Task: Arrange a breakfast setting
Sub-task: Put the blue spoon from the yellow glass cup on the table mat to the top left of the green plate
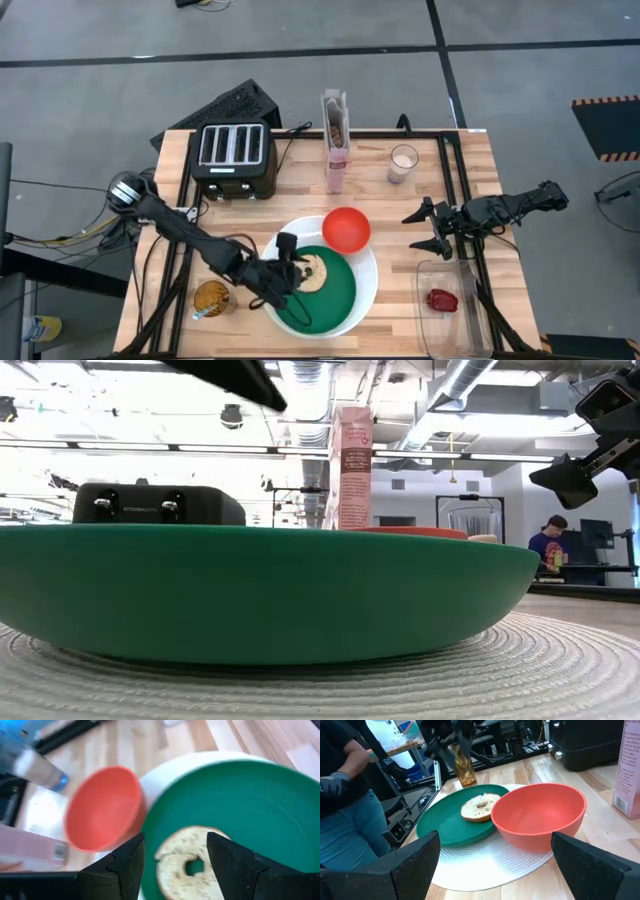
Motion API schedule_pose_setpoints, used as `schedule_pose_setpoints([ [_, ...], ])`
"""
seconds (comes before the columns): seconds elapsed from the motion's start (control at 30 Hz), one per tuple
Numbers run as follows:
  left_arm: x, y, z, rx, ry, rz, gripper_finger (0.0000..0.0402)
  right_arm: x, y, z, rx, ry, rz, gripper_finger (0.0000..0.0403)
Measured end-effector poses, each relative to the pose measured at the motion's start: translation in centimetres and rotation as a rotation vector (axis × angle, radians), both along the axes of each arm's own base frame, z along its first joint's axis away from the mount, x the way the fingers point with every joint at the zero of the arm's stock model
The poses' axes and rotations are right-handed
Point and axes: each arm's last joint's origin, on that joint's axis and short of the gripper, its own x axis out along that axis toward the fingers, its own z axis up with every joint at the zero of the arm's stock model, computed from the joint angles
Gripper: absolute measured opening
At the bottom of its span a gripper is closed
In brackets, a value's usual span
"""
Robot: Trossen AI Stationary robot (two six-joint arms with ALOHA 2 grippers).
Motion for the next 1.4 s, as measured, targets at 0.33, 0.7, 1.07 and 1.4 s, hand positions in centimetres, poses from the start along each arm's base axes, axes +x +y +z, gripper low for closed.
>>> schedule_pose_setpoints([
  [0.33, -1.5, 4.6, 5.0, -0.004, -0.146, 0.168, 0.0200, 0.0, 0.0, 0.0, 0.000, 0.000, 0.000, 0.0399],
  [0.7, -6.8, 9.6, 9.4, -0.145, -0.124, 0.235, 0.0199, 0.0, 0.0, 0.0, 0.000, 0.000, 0.000, 0.0399],
  [1.07, -13.9, 10.6, 11.1, -0.433, 0.044, 0.159, 0.0199, 0.0, 0.0, 0.0, 0.000, 0.000, 0.000, 0.0399],
  [1.4, -17.3, 7.9, 10.7, -0.584, 0.279, -0.039, 0.0199, 0.0, 0.0, 0.0, 0.000, 0.000, 0.000, 0.0399],
])
